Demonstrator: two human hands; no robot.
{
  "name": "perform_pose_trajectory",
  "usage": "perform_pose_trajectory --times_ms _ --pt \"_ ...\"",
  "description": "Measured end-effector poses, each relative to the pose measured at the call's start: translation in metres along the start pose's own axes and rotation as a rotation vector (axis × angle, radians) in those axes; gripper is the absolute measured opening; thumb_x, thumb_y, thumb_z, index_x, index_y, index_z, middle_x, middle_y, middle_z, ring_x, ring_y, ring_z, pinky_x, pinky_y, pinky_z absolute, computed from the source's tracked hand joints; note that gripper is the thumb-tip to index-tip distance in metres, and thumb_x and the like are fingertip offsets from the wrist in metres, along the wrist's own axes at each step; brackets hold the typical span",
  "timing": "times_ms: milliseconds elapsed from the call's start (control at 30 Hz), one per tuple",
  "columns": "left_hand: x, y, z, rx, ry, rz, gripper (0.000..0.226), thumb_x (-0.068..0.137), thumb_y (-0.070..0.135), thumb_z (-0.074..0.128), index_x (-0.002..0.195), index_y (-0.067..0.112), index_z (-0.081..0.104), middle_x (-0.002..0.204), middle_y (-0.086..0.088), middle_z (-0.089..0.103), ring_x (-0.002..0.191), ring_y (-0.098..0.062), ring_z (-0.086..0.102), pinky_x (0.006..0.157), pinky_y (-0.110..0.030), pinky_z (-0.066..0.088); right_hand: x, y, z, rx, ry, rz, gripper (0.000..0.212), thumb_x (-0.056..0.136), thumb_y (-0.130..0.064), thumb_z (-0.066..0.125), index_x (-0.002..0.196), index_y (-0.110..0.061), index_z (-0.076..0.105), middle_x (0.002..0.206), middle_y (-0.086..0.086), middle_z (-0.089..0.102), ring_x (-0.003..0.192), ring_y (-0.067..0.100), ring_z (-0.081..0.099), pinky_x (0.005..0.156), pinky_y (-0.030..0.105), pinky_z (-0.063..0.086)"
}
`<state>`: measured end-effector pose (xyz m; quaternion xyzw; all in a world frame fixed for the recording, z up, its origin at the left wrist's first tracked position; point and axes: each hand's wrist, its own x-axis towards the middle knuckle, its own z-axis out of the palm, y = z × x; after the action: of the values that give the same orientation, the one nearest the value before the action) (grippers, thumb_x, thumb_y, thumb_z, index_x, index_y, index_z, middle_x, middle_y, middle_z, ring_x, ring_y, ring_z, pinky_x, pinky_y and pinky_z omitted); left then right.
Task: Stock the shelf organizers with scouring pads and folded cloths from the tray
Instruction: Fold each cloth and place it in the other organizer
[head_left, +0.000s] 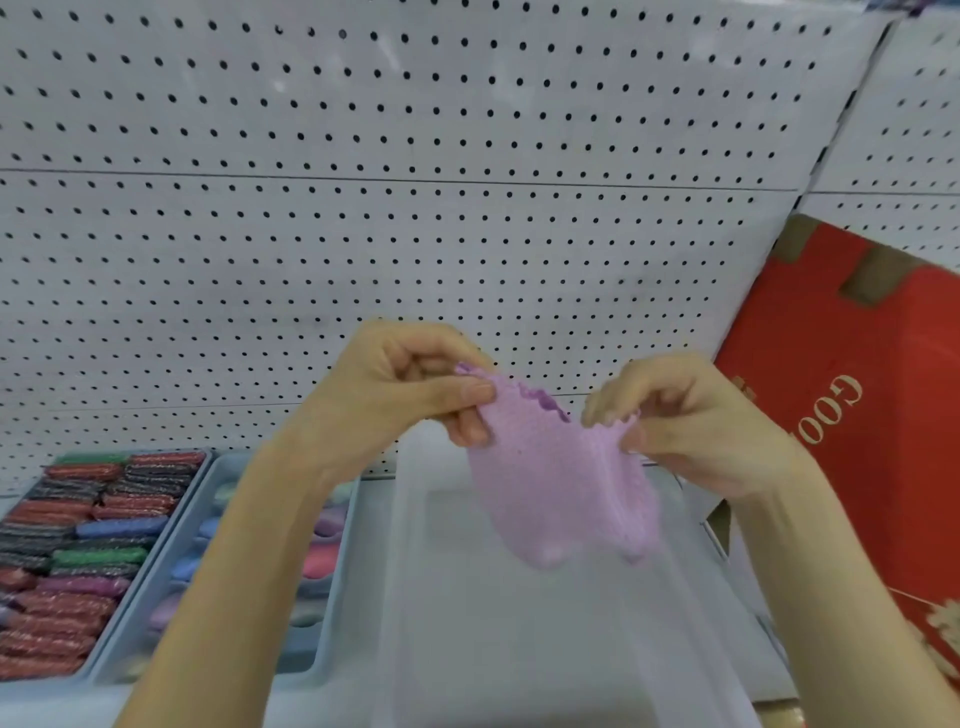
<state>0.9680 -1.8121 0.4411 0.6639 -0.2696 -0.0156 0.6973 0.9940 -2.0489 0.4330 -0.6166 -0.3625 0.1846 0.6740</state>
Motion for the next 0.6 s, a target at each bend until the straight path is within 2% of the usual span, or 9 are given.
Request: perform_pose_trajectory --times_ms 100,200,267,367,433,500,533,600 --pt "0.018 -0.013 0.009 -0.155 0.024 -0.040 0.012 0.060 0.013 0.077 0.062 0.022 0.069 0.051 0.000 0.062 0.040 -0.008 0.055 0.044 -0.016 0.043 0.023 0.005 0.010 -0.047 0.093 -0.124 0.013 0.068 -0.032 0.080 0.078 -0.025 0.076 0.077 -0.006 0.067 0.074 0.012 0.061 0.069 0.026 0.050" --pt "0.029 -0.030 0.024 -0.311 0.120 -0.061 0.018 0.066 0.012 0.075 0.059 0.025 0.064 0.056 0.003 0.060 0.044 -0.006 0.049 0.045 -0.017 0.038 0.037 0.016 0.018 -0.016 0.230 -0.223 0.025 0.064 -0.014 0.083 0.084 -0.024 0.073 0.079 0.001 0.069 0.082 0.027 0.066 0.073 0.043 0.056" --pt "0.032 -0.038 0.032 -0.381 0.181 -0.069 0.024 0.077 0.002 0.069 0.065 0.022 0.065 0.063 0.004 0.062 0.051 -0.009 0.054 0.049 -0.020 0.043 0.041 0.019 0.020 -0.018 0.299 -0.228 0.040 0.064 0.001 0.077 0.091 -0.027 0.072 0.072 -0.005 0.067 0.080 0.020 0.068 0.069 0.033 0.054" --pt "0.035 -0.042 0.038 -0.449 0.250 -0.142 0.015 0.080 0.000 0.064 0.085 0.013 0.058 0.068 0.003 0.065 0.055 -0.011 0.058 0.052 -0.021 0.048 0.042 0.020 0.022 -0.060 0.354 -0.199 0.045 0.066 0.007 0.071 0.097 -0.026 0.073 0.069 -0.008 0.064 0.073 0.010 0.065 0.069 0.021 0.051" --pt "0.034 -0.045 0.037 -0.433 0.264 -0.215 0.019 0.070 0.011 0.074 0.084 0.014 0.062 0.072 0.001 0.068 0.060 -0.016 0.059 0.059 -0.028 0.049 0.041 0.022 0.022 -0.100 0.384 -0.173 0.036 0.070 0.002 0.069 0.092 -0.025 0.075 0.076 -0.003 0.068 0.076 0.012 0.065 0.070 0.022 0.052" --pt "0.032 -0.048 0.037 -0.420 0.261 -0.262 0.012 0.065 0.022 0.075 0.074 0.017 0.071 0.076 -0.002 0.071 0.068 -0.020 0.064 0.066 -0.033 0.053 0.040 0.022 0.023 -0.158 0.408 -0.139 0.023 0.071 -0.005 0.070 0.083 -0.025 0.074 0.077 -0.001 0.069 0.074 0.015 0.064 0.064 0.024 0.053" --pt "0.032 -0.049 0.037 -0.435 0.248 -0.285 0.014 0.067 0.029 0.068 0.070 0.018 0.075 0.079 -0.002 0.072 0.072 -0.020 0.067 0.070 -0.034 0.056 0.041 0.023 0.023 -0.181 0.422 -0.120 0.018 0.071 -0.008 0.072 0.078 -0.025 0.072 0.075 -0.001 0.068 0.070 0.017 0.062 0.059 0.025 0.052" --pt "0.028 -0.053 0.038 -0.468 0.220 -0.337 0.038 0.072 0.047 0.052 0.070 0.020 0.078 0.086 -0.002 0.075 0.077 -0.019 0.071 0.078 -0.038 0.057 0.042 0.024 0.022 -0.226 0.455 -0.090 0.013 0.072 -0.014 0.076 0.071 -0.024 0.067 0.073 0.004 0.061 0.066 0.024 0.054 0.048 0.025 0.045"
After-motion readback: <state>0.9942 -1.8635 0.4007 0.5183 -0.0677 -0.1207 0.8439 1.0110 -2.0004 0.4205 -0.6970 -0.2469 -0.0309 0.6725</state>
